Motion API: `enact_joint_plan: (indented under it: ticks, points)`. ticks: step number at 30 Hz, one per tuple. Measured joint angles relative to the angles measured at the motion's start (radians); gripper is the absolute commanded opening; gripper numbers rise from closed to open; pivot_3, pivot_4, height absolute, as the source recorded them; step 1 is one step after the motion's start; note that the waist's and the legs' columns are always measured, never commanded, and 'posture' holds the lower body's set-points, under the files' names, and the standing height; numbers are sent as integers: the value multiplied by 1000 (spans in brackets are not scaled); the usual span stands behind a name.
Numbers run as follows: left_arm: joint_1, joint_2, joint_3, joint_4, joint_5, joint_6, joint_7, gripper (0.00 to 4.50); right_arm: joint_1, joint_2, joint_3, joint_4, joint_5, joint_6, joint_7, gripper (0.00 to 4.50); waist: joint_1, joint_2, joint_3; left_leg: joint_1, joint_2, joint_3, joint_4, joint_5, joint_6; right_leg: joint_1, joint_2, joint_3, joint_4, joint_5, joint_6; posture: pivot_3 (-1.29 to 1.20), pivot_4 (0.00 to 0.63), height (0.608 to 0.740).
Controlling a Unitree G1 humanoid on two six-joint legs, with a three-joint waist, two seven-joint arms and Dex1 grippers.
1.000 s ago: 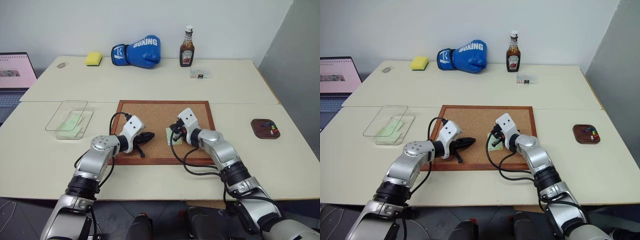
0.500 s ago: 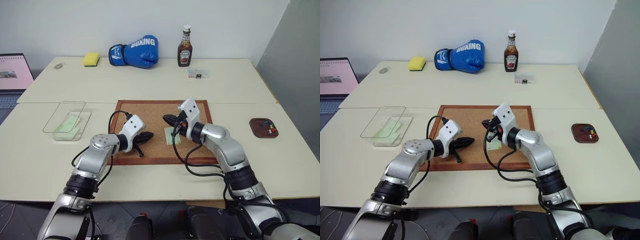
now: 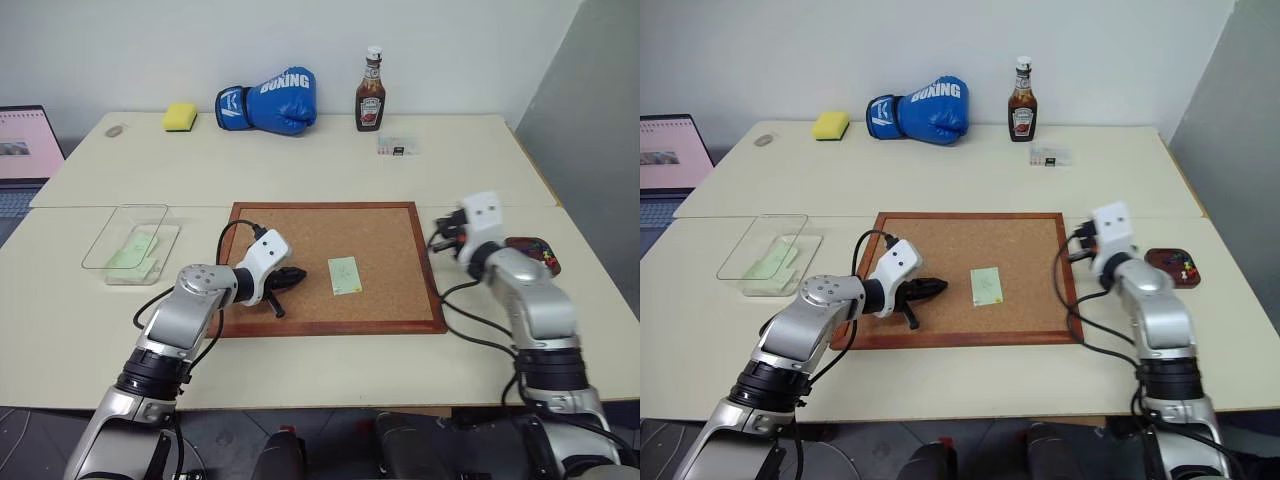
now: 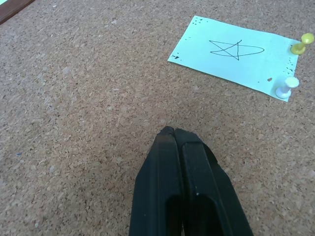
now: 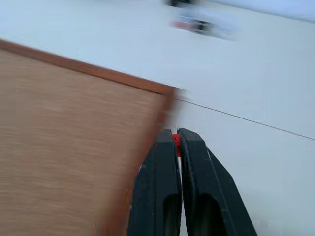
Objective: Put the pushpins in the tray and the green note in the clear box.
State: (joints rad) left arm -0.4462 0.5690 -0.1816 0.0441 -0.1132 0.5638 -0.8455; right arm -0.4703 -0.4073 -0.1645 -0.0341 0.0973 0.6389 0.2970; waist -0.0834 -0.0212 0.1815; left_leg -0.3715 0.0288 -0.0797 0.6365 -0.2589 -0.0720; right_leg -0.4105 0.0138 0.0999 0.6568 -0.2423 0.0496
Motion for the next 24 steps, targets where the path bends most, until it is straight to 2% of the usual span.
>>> enact_joint_plan:
  ticks: [5, 12, 19, 24]
  points:
    - [-3, -17, 1, 26, 2, -5, 28, 0, 24, -68, -104, 41, -8, 15, -62, 49, 0, 1, 0, 7, 0, 1, 0, 0, 0, 5, 0, 2, 0, -3, -5, 0, 150, 740]
    - [-39, -33, -8, 115, 26, -107, 51, 0, 31, -93, -130, 195, 12, -3, -42, 49, -1, 1, -1, 8, -1, 1, 1, 5, 7, 6, 0, 3, 0, -4, -5, 0, 150, 740]
    - [-31, -34, -5, 121, 26, -133, 51, 0, 31, -94, -151, 238, 38, 11, -56, 49, -1, 1, -1, 7, -1, 1, 1, 5, 8, 6, 0, 3, 0, -4, -5, 0, 150, 740]
    - [-29, -34, -5, 118, 25, -135, 50, 0, 27, -95, -150, 275, 40, 0, -60, 1033, 0, 1, -1, 7, -1, 1, 1, 5, 8, 6, 0, 3, 0, -4, -5, 0, 150, 740]
